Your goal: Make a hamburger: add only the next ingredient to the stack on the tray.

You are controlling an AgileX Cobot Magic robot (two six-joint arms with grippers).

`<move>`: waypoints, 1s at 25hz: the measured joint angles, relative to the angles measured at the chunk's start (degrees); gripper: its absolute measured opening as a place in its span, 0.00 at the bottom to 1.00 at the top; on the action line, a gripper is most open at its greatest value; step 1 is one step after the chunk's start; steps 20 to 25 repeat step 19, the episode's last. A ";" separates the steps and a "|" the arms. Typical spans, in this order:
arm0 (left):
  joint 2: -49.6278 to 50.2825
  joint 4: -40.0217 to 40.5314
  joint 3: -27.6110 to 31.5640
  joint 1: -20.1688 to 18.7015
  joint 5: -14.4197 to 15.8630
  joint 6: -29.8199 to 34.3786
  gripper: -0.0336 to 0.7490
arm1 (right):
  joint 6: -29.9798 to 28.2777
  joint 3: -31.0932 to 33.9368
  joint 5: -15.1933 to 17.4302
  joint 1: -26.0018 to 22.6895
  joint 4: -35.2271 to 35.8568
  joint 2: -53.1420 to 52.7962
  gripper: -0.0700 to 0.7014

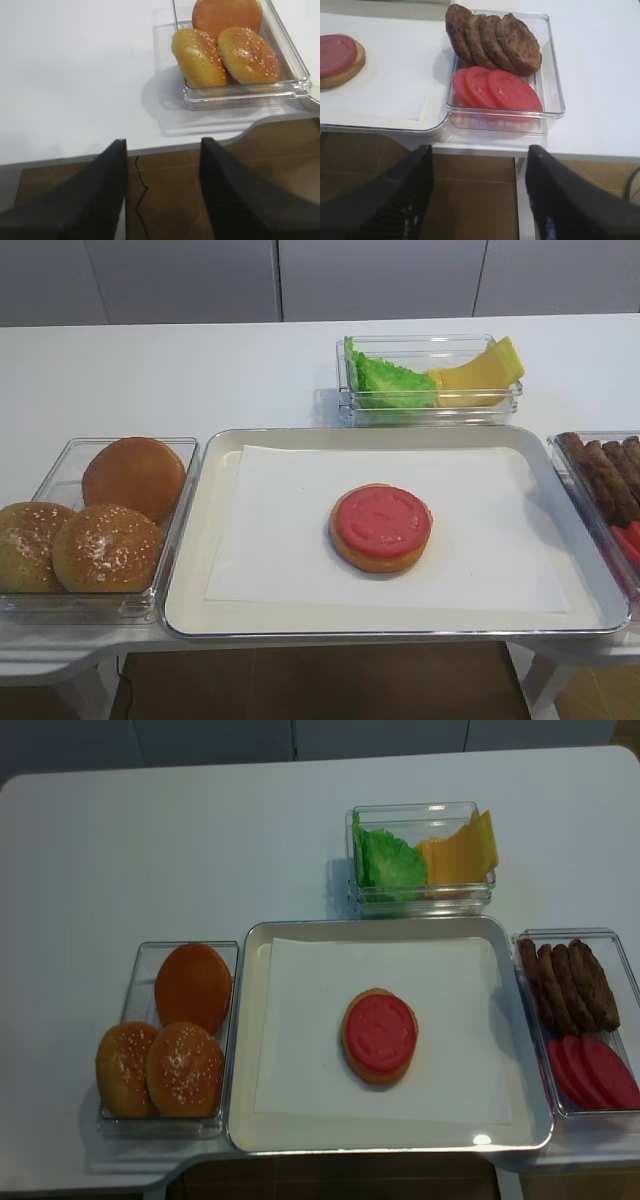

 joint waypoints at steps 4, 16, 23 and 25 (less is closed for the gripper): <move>0.00 0.00 0.00 0.00 0.00 0.00 0.49 | 0.00 0.07 0.00 0.00 0.00 0.00 0.66; 0.00 0.00 0.00 0.00 0.00 0.00 0.49 | 0.00 0.07 0.00 0.00 0.00 0.00 0.58; 0.00 0.00 0.00 0.00 0.00 0.00 0.49 | 0.00 0.07 0.00 0.00 0.00 0.00 0.55; 0.00 0.00 0.00 0.00 0.00 0.00 0.49 | 0.00 0.07 0.00 0.00 0.00 0.00 0.55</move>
